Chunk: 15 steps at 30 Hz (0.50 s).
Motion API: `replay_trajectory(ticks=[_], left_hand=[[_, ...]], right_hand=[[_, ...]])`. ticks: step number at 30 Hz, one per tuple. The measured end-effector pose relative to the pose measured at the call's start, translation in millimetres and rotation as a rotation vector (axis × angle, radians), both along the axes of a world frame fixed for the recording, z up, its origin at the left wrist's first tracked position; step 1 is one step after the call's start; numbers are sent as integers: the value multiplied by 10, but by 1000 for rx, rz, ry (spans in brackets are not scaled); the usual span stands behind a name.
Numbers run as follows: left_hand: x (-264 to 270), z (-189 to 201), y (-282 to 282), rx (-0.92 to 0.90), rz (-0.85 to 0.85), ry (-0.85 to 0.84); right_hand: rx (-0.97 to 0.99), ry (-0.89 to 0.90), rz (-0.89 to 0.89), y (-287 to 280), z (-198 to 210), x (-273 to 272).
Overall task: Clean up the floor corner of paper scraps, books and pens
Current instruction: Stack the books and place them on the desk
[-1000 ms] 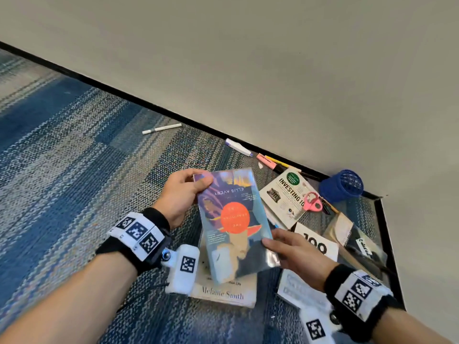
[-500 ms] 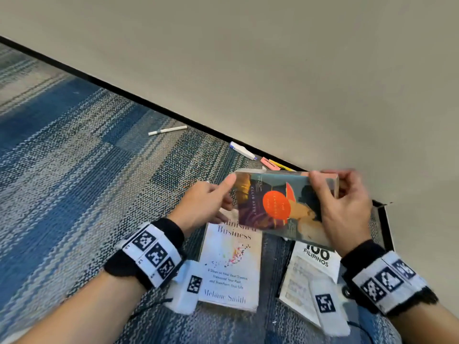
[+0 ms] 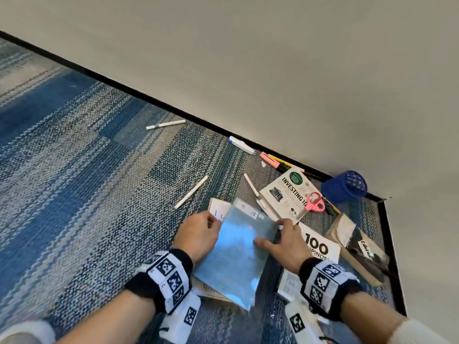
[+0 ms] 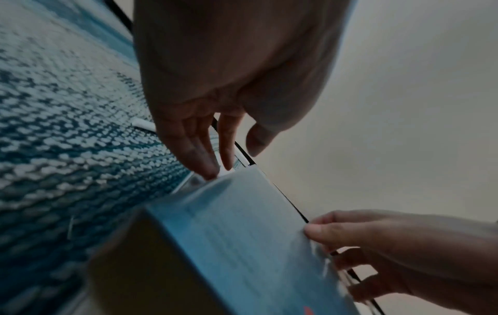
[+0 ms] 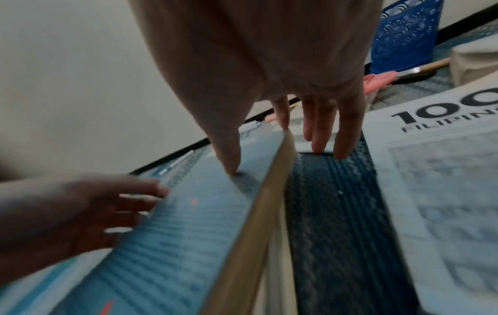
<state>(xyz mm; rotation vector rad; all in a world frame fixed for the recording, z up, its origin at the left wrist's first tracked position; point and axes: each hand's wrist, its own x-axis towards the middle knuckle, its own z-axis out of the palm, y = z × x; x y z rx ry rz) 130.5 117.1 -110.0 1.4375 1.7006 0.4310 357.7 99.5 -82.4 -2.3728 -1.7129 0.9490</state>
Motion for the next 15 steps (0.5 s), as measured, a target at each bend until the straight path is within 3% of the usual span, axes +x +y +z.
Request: replay_trajectory(ticks=[4, 7, 11, 15], left_hand=[[-12, -82, -5, 36, 2, 112], [-43, -175, 13, 20, -11, 88], [-79, -143, 15, 50, -15, 50], [-148, -30, 52, 30, 35, -45]], right_hand=[[-131, 473, -203, -117, -169, -27], [14, 500, -237, -160, -202, -73], [94, 625, -282, -54, 65, -75], [303, 598, -92, 172, 640, -16]])
